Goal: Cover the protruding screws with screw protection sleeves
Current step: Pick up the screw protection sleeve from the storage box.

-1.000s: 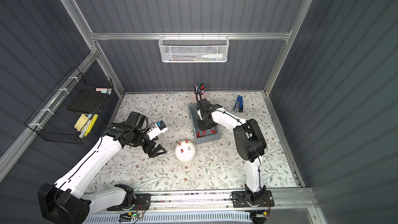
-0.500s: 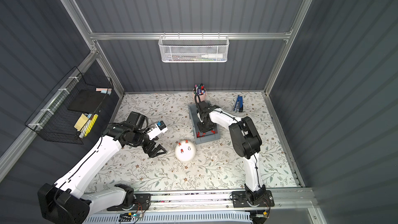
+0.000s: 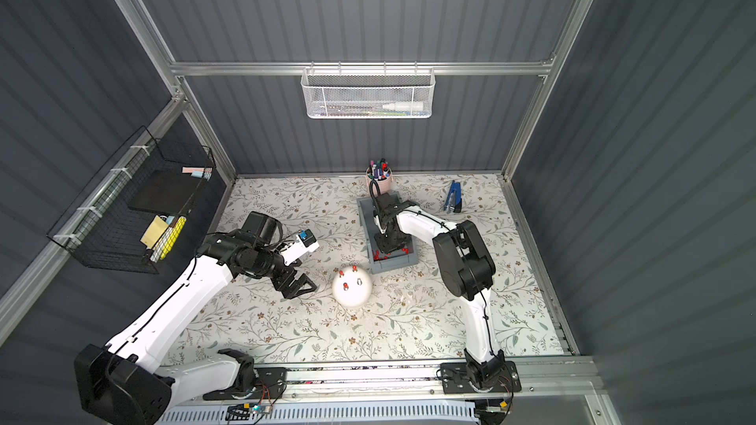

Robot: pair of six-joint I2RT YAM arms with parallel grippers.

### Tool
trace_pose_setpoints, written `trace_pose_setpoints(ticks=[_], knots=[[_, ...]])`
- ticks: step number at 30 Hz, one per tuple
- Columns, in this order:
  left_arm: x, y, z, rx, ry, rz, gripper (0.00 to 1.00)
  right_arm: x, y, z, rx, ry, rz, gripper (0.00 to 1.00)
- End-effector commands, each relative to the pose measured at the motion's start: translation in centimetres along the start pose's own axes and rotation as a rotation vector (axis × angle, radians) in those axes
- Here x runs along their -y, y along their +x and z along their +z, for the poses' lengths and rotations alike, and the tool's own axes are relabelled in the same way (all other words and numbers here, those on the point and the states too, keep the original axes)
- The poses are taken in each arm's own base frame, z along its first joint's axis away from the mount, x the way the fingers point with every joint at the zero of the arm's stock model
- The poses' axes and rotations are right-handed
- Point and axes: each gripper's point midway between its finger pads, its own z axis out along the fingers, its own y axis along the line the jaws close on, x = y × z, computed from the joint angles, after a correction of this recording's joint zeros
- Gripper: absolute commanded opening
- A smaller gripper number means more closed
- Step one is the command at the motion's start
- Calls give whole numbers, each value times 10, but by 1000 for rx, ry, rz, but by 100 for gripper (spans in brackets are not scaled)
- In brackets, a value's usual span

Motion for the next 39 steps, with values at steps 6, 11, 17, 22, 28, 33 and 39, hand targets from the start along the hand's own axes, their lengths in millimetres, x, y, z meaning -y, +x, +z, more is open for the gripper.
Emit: trace_pose_setpoints(ticks=[6, 11, 17, 22, 28, 33, 39], knots=[[0, 1, 3, 4, 12, 8, 99, 0, 16, 11, -62, -16, -3, 16], [1, 0, 2, 7, 13, 5, 99, 1, 8, -1, -25, -1, -2, 8], [-1, -3, 2, 19, 10, -6, 100, 0, -7, -31, 64, -2, -12, 1], [0, -5, 0, 33, 10, -10, 99, -3, -10, -47, 120, -21, -3, 0], [1, -15, -4, 70, 11, -47, 99, -23, -12, -79, 236, -152, -16, 0], [18, -30, -16, 150, 84, -57, 99, -72, -1, -138, 434, -448, -121, 0], [52, -47, -42, 257, 218, -47, 99, -124, 36, -219, 675, -727, -313, 0]])
